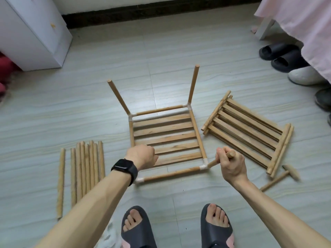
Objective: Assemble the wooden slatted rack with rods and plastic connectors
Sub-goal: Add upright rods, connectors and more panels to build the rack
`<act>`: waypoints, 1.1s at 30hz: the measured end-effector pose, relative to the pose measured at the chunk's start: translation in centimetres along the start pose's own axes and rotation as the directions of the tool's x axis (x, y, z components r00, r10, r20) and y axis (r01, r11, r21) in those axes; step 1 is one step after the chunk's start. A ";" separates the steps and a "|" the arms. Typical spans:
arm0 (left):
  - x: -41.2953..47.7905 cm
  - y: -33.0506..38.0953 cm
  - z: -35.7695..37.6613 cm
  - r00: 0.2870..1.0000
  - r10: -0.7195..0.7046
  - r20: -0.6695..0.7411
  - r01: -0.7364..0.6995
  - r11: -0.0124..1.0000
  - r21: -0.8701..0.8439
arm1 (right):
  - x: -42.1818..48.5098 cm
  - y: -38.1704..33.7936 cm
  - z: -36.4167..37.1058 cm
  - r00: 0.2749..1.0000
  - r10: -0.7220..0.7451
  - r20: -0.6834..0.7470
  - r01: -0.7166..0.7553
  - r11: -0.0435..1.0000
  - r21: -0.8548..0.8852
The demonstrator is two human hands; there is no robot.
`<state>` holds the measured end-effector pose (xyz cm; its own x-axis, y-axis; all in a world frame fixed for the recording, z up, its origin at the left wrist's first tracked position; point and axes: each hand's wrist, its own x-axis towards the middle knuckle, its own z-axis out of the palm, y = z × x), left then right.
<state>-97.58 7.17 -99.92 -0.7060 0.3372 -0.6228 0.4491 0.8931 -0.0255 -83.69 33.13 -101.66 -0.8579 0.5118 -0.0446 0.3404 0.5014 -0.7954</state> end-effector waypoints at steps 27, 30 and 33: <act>-9.4 -7.3 2.4 0.886 -0.391 -0.251 0.149 0.750 -0.644 | -0.6 -7.4 -0.7 0.964 0.064 0.260 0.127 0.746 -0.653; -9.1 -7.2 3.0 0.889 -0.374 -0.263 0.174 0.809 -0.562 | -0.6 -6.5 -0.6 0.952 0.096 0.290 0.123 0.747 -0.653; -8.6 -7.2 1.7 0.886 -0.372 -0.277 0.184 0.829 -0.527 | 0.2 -6.9 -0.7 0.952 0.083 0.293 0.139 0.738 -0.660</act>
<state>-93.85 -2.68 -95.75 -0.9441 0.0485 -0.3260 -0.0462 0.9599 0.2765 -85.93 30.20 -95.73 -0.9018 0.3243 -0.2856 0.3858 0.9019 -0.1941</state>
